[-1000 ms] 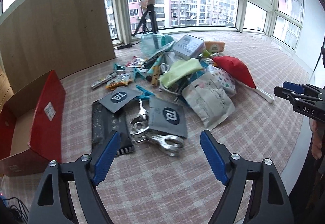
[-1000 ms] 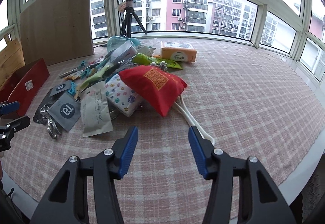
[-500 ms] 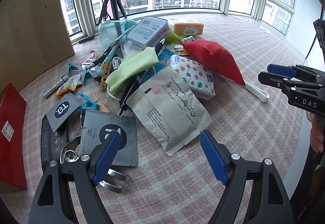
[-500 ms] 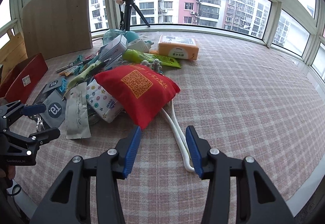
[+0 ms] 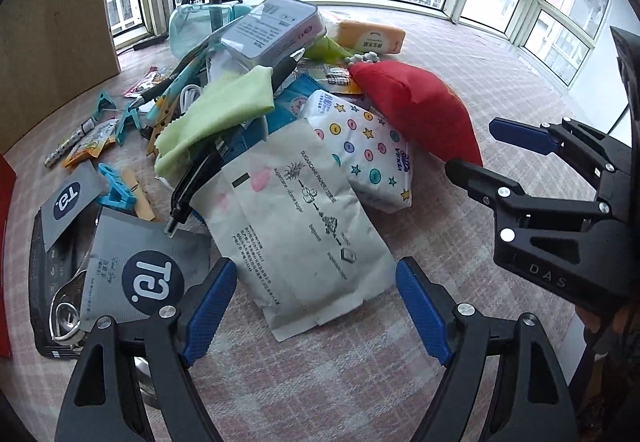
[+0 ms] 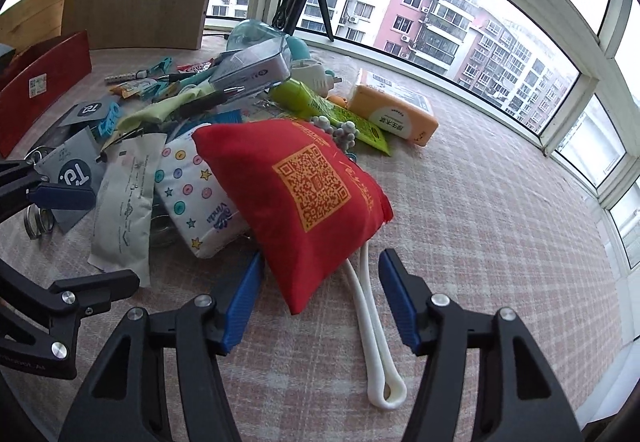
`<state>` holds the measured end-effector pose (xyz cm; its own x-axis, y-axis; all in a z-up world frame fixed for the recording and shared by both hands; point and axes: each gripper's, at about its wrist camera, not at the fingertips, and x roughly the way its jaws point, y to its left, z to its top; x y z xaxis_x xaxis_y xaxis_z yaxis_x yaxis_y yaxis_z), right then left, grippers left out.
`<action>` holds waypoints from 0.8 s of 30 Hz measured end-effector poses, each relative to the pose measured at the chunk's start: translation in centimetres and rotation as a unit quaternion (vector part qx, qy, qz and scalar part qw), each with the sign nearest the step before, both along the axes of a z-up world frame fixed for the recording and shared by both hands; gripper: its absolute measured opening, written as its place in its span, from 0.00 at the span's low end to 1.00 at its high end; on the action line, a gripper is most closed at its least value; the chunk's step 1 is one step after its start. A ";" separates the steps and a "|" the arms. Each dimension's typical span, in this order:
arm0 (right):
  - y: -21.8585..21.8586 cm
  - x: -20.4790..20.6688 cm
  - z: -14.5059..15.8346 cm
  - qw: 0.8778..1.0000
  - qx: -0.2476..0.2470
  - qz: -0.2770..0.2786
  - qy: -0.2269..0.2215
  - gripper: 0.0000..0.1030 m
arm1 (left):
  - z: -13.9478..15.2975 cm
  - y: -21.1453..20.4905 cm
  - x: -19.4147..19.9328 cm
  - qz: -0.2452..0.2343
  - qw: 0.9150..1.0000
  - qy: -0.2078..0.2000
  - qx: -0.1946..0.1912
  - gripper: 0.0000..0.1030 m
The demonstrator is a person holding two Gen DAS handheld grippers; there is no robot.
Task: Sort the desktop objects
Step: 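Grasp the white paper packet with the left tool while the right tool grasps the red pouch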
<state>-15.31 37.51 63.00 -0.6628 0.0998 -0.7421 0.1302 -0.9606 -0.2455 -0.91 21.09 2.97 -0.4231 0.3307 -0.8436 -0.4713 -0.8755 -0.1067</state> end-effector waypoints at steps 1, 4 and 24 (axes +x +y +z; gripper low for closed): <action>0.0 -0.1 0.0 1.000 0.001 0.001 0.001 0.57 | -0.2 0.3 -0.2 0.007 1.000 0.000 -0.007 0.81; -0.3 -0.4 -0.4 1.000 0.017 0.005 0.004 0.59 | -0.5 0.8 -0.8 0.025 1.000 0.000 -0.017 0.87; 1.0 -1.5 -0.2 0.997 -0.079 0.013 -0.010 0.04 | -0.2 -1.3 -1.4 0.040 0.999 0.005 0.021 0.74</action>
